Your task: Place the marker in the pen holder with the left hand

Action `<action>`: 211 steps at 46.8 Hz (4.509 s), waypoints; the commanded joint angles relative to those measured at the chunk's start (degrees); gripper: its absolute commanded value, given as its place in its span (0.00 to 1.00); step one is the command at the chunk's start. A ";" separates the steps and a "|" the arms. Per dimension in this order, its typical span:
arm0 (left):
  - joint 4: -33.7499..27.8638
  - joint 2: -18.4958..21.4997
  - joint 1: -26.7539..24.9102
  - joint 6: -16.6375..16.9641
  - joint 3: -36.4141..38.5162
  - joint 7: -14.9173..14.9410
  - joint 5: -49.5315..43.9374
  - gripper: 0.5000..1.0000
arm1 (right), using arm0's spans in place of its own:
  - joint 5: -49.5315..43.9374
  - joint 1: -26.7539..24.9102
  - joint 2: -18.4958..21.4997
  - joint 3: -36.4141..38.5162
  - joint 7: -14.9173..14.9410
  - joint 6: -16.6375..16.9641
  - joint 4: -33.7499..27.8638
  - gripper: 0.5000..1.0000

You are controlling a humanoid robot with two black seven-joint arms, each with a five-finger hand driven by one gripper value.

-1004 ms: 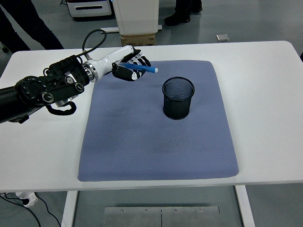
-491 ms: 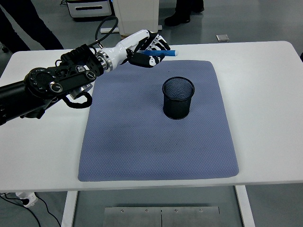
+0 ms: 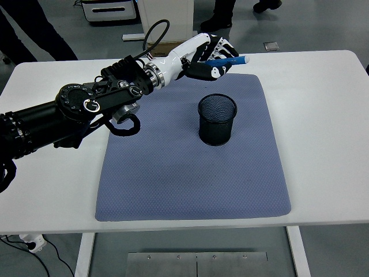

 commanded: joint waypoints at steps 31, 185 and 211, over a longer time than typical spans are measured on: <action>-6.25 -1.68 2.19 -0.07 -1.54 0.08 -17.19 0.00 | 0.00 0.00 0.00 0.01 0.00 0.00 -0.01 1.00; -4.24 9.92 26.27 -5.52 -32.03 -0.09 -18.60 1.00 | 0.00 0.00 0.00 0.01 0.00 0.00 -0.01 1.00; -2.39 14.93 35.76 -11.06 -38.71 -0.09 -19.22 1.00 | 0.00 0.00 0.00 0.01 0.00 0.00 -0.01 1.00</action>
